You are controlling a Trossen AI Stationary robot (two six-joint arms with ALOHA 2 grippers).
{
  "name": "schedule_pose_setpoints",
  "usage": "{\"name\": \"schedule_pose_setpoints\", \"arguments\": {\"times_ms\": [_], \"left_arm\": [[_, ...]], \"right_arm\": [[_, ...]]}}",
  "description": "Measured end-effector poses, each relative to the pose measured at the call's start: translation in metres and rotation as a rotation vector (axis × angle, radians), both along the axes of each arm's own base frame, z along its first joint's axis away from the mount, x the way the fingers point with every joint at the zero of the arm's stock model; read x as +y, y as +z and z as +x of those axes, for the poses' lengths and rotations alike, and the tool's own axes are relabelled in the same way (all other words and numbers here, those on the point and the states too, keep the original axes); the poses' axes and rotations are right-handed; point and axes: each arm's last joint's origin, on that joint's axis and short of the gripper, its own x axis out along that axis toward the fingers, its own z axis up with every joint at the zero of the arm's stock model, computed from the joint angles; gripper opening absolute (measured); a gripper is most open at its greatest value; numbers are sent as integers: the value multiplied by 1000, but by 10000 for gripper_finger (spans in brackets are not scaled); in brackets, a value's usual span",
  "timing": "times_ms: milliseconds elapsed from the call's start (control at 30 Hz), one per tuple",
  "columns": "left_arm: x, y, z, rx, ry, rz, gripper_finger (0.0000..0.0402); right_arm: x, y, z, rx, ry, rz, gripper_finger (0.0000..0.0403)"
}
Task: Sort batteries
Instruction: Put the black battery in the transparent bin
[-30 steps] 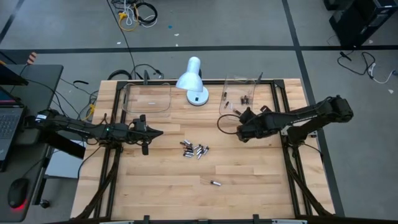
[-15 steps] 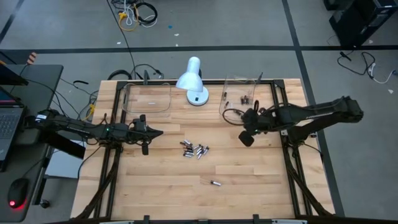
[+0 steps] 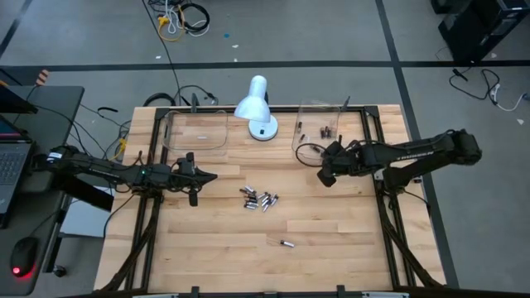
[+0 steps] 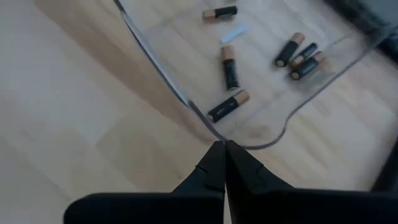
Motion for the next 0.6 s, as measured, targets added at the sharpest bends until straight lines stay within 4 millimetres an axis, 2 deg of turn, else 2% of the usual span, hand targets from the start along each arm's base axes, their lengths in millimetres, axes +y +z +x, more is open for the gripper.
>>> {"name": "schedule_pose_setpoints", "arguments": {"times_ms": [367,600], "left_arm": [[0,0,0,1,0,-3,2],[0,0,0,0,1,-10,2]], "right_arm": [[-22,-3,-5,69,-41,-57,0],[-28,-3,-7,90,-53,-57,0]]}}
